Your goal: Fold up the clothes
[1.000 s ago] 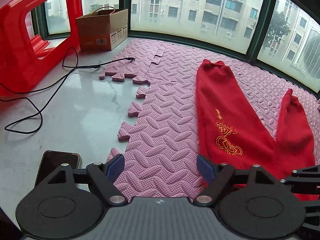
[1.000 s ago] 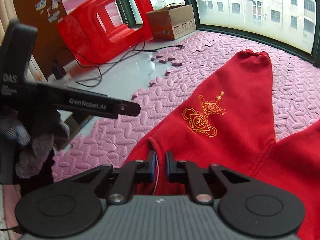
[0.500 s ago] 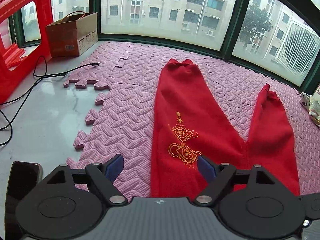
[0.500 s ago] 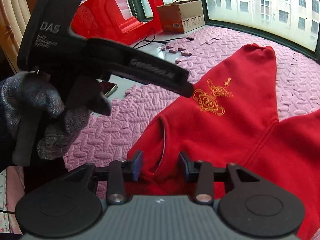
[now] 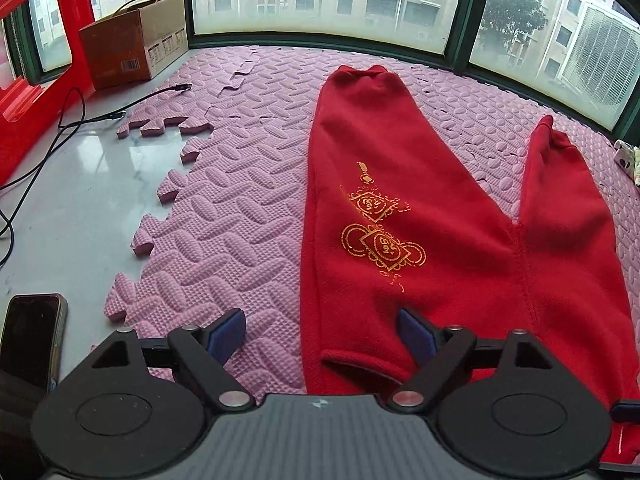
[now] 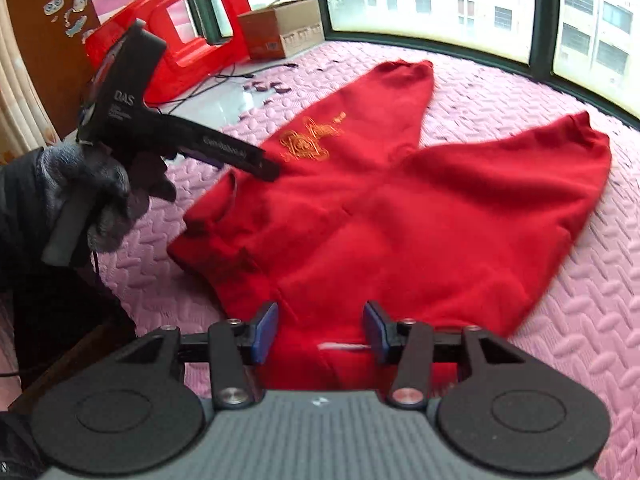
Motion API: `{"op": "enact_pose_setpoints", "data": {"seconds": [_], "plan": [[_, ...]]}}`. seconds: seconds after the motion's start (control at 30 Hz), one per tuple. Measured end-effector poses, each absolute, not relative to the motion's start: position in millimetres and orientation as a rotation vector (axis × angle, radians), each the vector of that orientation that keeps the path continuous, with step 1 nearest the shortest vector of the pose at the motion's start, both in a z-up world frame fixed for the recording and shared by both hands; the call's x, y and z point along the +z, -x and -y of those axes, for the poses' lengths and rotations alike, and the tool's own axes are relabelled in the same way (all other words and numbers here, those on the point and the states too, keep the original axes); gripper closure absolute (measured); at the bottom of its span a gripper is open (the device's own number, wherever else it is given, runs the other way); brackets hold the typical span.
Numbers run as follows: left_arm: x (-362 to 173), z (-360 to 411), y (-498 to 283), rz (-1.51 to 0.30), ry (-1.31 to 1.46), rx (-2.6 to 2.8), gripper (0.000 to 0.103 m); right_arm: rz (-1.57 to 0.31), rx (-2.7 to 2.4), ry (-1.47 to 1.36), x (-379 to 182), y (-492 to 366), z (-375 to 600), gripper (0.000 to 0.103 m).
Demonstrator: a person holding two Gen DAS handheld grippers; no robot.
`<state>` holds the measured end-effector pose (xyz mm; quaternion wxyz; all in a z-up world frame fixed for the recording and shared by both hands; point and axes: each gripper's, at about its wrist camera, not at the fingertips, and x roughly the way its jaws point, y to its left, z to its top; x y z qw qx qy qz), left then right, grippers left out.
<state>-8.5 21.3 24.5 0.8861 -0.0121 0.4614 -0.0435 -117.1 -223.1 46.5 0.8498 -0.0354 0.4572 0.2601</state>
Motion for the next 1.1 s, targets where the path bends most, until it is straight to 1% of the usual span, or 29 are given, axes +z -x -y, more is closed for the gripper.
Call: {"op": "enact_pose_setpoints", "data": {"seconds": [0.13, 0.27, 0.43, 0.57, 0.8, 0.97, 1.0, 1.1], "plan": [[26, -20, 7, -0.964, 0.015, -0.088, 0.016, -0.938, 0.537, 0.05, 57, 127, 244, 0.054], [27, -15, 6, -0.962, -0.006, -0.081, 0.017, -0.894, 0.476, -0.006, 60, 116, 259, 0.054], [26, -17, 6, -0.969, -0.005, -0.075, 0.015, -0.952, 0.448, -0.016, 43, 105, 270, 0.054], [29, -14, 4, -0.969, -0.019, -0.073, 0.015, -0.943, 0.464, -0.022, 50, 98, 277, 0.054], [44, -1, 3, -0.938, -0.029, -0.102, 0.015, -0.884, 0.375, 0.016, 53, 41, 296, 0.054], [52, 21, 4, -0.928, -0.03, -0.173, 0.014, -0.913, 0.284, 0.025, 30, 1, 316, 0.054], [53, 25, 5, -0.928, -0.031, -0.19, 0.014, -0.92, 0.274, 0.013, 27, -2, 322, 0.057], [55, 38, 6, -0.93, -0.037, -0.243, 0.013, -0.938, 0.266, 0.017, 30, -3, 329, 0.057]]}}
